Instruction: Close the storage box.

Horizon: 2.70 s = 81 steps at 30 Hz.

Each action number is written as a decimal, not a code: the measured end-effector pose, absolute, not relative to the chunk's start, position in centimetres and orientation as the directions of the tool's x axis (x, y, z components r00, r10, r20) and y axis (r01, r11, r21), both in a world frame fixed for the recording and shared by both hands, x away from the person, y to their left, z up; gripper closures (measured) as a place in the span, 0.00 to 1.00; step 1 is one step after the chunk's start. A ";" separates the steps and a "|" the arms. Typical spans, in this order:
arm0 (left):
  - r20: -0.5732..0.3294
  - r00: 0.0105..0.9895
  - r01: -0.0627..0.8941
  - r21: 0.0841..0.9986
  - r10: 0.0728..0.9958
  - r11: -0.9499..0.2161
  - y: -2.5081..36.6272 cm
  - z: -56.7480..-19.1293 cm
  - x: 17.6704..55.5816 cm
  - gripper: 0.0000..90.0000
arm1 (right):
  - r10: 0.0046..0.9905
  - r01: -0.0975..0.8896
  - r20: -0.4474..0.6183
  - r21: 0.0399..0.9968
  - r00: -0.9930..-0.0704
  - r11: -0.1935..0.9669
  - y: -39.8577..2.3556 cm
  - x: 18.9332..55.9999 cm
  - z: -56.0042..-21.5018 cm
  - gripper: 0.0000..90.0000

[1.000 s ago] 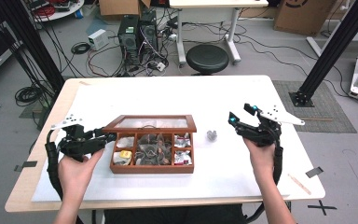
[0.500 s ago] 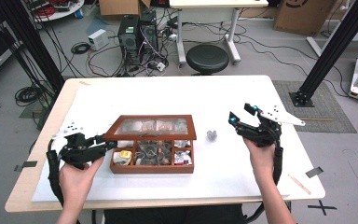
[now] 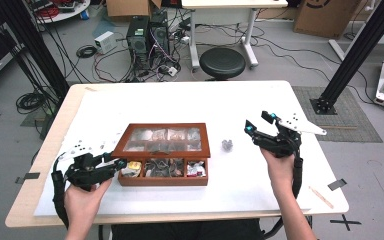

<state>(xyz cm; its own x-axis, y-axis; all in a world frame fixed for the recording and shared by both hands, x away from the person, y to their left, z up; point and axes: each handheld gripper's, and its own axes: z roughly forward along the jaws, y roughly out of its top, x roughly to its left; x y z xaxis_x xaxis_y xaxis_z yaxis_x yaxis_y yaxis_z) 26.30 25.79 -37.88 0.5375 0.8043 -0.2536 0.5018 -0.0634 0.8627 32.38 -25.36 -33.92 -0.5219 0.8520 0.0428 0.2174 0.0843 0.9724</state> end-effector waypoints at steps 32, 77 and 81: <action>-0.203 0.597 0.527 0.829 0.776 -0.188 25.4 -40.8 25.4 0.54 | 0.854 0.221 0.047 0.972 -0.518 0.080 -25.4 32.5 -34.1 0.36; -0.151 0.597 0.557 0.784 0.788 -0.273 25.4 -40.5 24.7 0.50 | 0.854 0.231 0.056 0.970 -0.518 0.077 -25.5 32.6 -34.2 0.35; -0.136 0.593 0.557 0.781 0.794 -0.282 25.3 -40.8 24.7 0.50 | 0.855 0.233 0.059 0.970 -0.515 0.073 -25.5 32.7 -34.2 0.35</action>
<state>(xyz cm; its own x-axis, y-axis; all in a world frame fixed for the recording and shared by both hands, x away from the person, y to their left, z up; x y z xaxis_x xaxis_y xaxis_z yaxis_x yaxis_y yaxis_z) 24.70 25.35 -40.81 0.5925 0.7939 -0.1363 0.5571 -0.2816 0.7813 32.65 -25.46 -34.22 -0.5154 0.8549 0.0593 0.2326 0.0729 0.9698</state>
